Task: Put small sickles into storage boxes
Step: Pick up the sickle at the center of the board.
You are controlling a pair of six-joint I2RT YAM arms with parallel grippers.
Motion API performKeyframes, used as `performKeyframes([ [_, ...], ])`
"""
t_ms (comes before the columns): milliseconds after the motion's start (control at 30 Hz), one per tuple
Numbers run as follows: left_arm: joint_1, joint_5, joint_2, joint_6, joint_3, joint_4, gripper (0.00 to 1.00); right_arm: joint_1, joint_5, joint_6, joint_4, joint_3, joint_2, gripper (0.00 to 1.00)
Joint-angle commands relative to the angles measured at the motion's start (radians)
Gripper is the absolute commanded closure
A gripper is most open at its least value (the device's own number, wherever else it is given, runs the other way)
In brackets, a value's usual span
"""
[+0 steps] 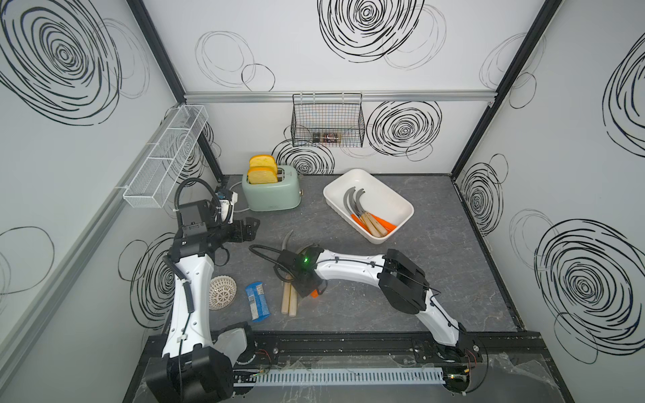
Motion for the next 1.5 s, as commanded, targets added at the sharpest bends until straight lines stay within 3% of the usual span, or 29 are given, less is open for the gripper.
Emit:
performKeyframes([
  [0,0.011,0.014,-0.008,0.009,0.025,0.025,0.04,0.004,0.028,-0.013,-0.019,-0.011,-0.043,0.84],
  [967,0.012,0.016,-0.01,0.014,0.029,0.021,0.04,-0.086,-0.066,-0.059,-0.008,-0.15,-0.251,0.86],
  [1167,0.012,0.019,-0.01,0.016,0.03,0.019,0.04,-0.164,-0.08,-0.087,-0.025,-0.203,-0.367,0.86],
  [1467,0.012,0.031,-0.007,0.023,0.038,0.012,0.04,-0.363,-0.109,-0.145,-0.026,-0.226,-0.499,0.86],
])
